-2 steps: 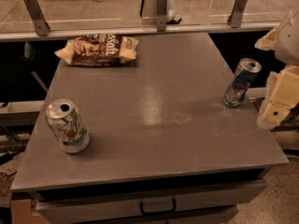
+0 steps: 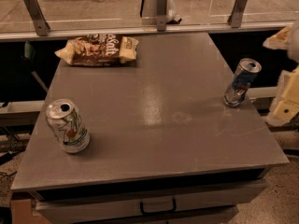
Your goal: Knock redbull can over
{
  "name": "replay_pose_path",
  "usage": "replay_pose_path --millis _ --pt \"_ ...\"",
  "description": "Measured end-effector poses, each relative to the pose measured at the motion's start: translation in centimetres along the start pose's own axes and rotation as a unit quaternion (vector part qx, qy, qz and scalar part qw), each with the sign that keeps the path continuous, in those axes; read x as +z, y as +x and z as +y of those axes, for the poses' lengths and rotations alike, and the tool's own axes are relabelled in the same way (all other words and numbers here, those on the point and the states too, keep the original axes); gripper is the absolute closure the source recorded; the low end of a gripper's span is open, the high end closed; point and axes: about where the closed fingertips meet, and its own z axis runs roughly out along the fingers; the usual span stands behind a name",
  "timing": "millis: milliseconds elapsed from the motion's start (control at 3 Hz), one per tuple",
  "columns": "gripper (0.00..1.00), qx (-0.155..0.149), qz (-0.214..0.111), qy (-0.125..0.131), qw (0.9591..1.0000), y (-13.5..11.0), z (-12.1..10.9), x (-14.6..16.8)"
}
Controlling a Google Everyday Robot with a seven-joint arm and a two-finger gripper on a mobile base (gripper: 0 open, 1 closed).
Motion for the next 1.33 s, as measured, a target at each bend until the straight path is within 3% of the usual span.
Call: replay_pose_path --millis 333,667,1000,1333 --pt "0.00 0.017 -0.053 0.015 0.9983 4.6 -3.7 1.0" --pt "0.00 0.042 -0.113 0.018 0.9925 9.1 -7.0 3.2" --pt "0.00 0.057 -0.188 -0.002 0.9804 11.0 -9.3 6.7" --pt "0.00 0.054 -0.254 -0.032 0.9651 10.3 -10.2 9.8"
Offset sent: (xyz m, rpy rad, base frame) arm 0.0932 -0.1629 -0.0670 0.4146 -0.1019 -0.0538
